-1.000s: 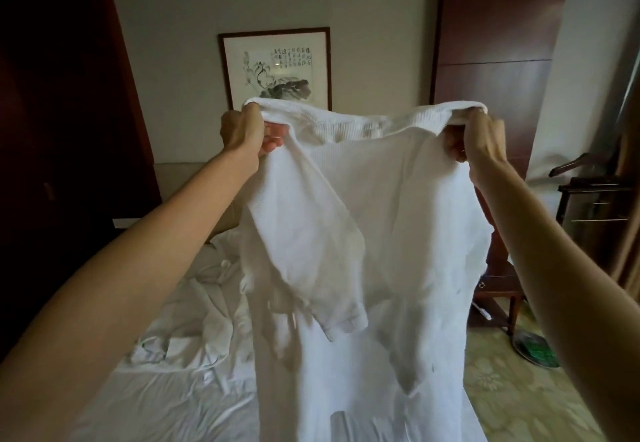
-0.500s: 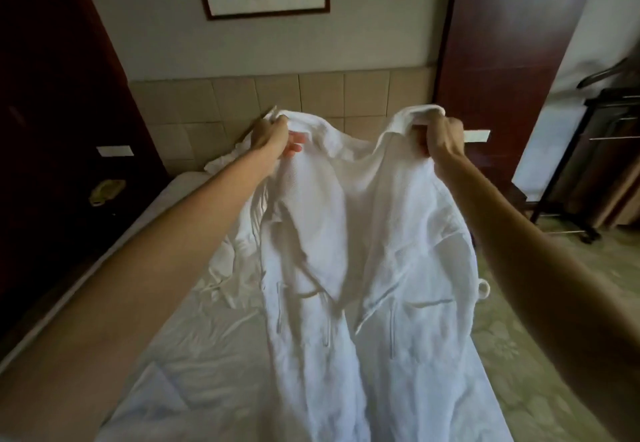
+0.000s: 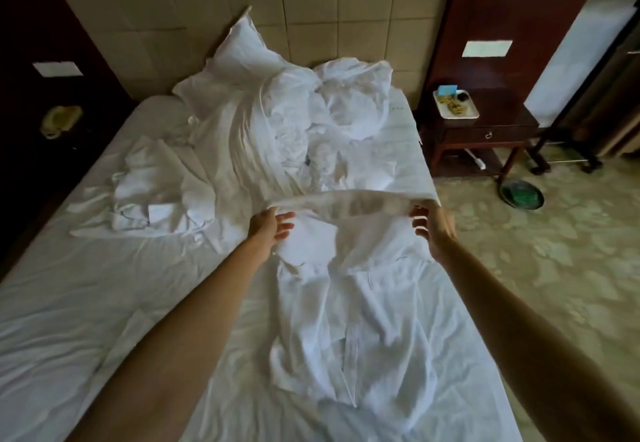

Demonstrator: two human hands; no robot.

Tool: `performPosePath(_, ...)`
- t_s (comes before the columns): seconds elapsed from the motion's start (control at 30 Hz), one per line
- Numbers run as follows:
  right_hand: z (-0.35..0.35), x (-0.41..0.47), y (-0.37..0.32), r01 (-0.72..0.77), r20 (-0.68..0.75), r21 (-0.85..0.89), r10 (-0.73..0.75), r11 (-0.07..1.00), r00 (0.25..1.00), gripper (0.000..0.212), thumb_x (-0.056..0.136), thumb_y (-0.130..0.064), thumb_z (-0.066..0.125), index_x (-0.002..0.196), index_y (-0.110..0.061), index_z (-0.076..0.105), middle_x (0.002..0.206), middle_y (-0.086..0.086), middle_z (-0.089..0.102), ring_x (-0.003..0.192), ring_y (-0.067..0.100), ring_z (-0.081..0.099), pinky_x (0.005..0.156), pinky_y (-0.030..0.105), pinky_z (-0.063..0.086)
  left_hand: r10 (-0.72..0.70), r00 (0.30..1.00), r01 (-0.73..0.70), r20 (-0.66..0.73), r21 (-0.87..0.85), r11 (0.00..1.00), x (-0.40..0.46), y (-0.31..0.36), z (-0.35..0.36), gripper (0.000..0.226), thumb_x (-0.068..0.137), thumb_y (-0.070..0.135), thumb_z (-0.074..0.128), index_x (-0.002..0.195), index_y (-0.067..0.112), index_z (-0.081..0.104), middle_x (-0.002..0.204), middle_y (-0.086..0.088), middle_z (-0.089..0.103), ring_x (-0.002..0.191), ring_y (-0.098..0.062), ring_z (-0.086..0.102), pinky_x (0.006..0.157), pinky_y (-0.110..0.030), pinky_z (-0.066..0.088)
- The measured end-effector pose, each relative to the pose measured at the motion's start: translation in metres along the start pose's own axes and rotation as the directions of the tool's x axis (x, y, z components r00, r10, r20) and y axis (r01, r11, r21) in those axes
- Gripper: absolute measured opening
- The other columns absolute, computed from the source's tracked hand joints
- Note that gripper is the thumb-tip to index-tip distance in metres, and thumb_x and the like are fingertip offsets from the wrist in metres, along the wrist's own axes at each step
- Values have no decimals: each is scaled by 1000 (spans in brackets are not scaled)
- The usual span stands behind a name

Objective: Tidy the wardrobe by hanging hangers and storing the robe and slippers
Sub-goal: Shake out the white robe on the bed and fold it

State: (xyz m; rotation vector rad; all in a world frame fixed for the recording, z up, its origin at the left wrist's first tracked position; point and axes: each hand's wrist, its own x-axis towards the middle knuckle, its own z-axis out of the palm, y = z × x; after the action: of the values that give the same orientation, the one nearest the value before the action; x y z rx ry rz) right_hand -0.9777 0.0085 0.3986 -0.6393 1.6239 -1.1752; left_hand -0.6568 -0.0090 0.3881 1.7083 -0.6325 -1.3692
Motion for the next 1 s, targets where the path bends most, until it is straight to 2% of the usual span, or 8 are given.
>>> performPosePath(0.2,-51,-21,195,-317,-117,6,316,948,942,22,91,-11,45,95,-1,64,77,14,66,57,21,51,53,29,36,-300,954,301,-31,122,946,7,-191,-29,40,108,17,30,82,12,60,91,-5,71,56,-12,63,59,-26,45)
performPosePath(0.37,-78,-51,297,-502,-187,-149,474,852,860,28,92,-16,49,101,4,67,85,20,68,65,27,54,56,33,40,-470,882,449,-42,380,809,-4,-298,-61,26,106,16,37,101,8,61,84,-5,70,60,-17,63,44,-21,49)
performPosePath(0.43,-76,-58,311,-455,-247,-277,395,846,885,36,88,-28,50,98,1,66,87,18,68,70,29,56,61,37,43,-527,849,474,-34,489,732,-2,-313,-68,21,104,19,42,99,10,61,84,-4,69,61,-17,63,47,-21,47)
performPosePath(0.57,-55,-57,332,-104,-306,-606,-110,789,945,34,78,-45,46,90,-19,63,91,3,59,85,29,59,73,40,48,-606,796,387,2,768,511,27,-318,-81,20,89,6,51,73,15,59,75,-5,61,73,-21,62,56,-20,47)
performPosePath(0.67,3,-47,354,33,-58,-762,-119,646,991,28,82,-45,63,98,-22,63,101,-3,57,93,25,59,72,34,47,-466,880,373,-92,741,558,78,-315,-84,26,98,20,53,101,2,71,107,-19,69,106,-34,67,77,-27,52)
performPosePath(0.8,123,-55,391,229,279,-879,61,418,958,75,76,-71,56,132,-21,48,126,-2,47,116,22,49,92,36,47,-356,919,386,-170,582,716,147,-318,-68,70,90,52,64,137,1,54,141,-15,56,127,-34,54,101,-34,45)
performPosePath(0.9,201,-64,425,185,276,-914,222,361,935,112,65,-81,60,147,-14,24,137,5,36,125,28,39,101,42,41,-348,924,379,-156,469,798,179,-321,-45,87,79,63,72,140,5,49,140,-11,56,125,-31,55,93,-32,41)
performPosePath(1.0,249,-67,458,167,227,-966,341,198,912,138,65,-77,69,155,-3,-5,156,19,9,144,42,18,109,56,32,-340,929,370,-147,364,855,205,-326,-31,95,67,61,84,137,6,50,135,-8,59,121,-28,58,93,-29,44)
